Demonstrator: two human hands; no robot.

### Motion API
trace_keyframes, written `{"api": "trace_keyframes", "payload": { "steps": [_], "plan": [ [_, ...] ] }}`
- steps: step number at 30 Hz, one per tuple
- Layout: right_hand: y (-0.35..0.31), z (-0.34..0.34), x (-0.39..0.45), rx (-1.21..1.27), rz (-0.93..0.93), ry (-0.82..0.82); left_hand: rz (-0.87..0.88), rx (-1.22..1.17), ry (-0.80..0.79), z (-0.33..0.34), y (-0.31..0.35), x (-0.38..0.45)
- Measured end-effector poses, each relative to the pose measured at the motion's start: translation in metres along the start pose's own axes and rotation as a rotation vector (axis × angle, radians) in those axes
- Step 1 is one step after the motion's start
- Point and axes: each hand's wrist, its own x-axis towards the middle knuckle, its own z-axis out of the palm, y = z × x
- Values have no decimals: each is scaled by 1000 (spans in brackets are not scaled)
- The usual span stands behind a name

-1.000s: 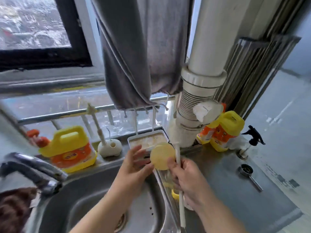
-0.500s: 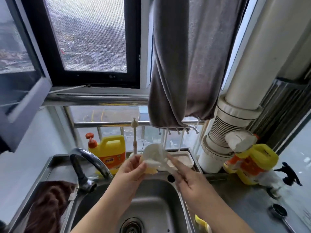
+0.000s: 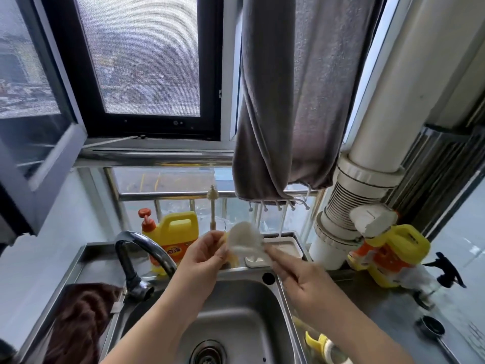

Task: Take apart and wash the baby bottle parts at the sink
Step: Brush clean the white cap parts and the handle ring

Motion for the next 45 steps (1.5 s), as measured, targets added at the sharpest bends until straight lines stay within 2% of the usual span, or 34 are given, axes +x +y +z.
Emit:
{"api": "trace_keyframes", "payload": {
  "steps": [2, 5, 8, 10, 13, 16, 21, 25, 29, 33, 36, 40, 43, 45],
  "plan": [
    [-6, 5, -2, -37, -16, -6, 32, 53, -1, 1, 1, 0],
    [1, 0, 4, -31, 74, 132, 74, 59, 13, 2, 3, -1],
    [-7, 3, -6, 3, 29, 46, 90, 95, -5, 1, 5, 0],
    [-7, 3, -5, -10, 14, 57, 92, 77, -10, 2, 6, -1],
    [1, -4, 1, 12, 59, 143, 71, -34, -2, 7, 9, -3],
    [-11, -2, -8, 25, -35, 65, -34, -243, -22, 7, 11, -3],
    [7, -8, -3, 0, 35, 201, -134, -473, -75, 10, 19, -1],
    [-2, -5, -11, -12, -63, 54, -222, -500, -30, 9, 25, 3],
    [14, -7, -2, -8, -10, 190, -328, -600, 47, 18, 25, 4],
    [7, 10, -11, -87, -122, 79, -426, -737, 178, 21, 24, 8],
    [25, 12, -1, -60, -34, 218, -451, -821, 242, 30, 24, 11],
    [11, 17, -8, -107, -99, 145, -473, -844, 232, 31, 25, 14],
    [18, 20, -6, -187, -130, 266, -474, -814, 256, 33, 26, 15],
    [19, 22, -3, -237, -96, 272, -469, -805, 267, 34, 25, 15]
  ]
}}
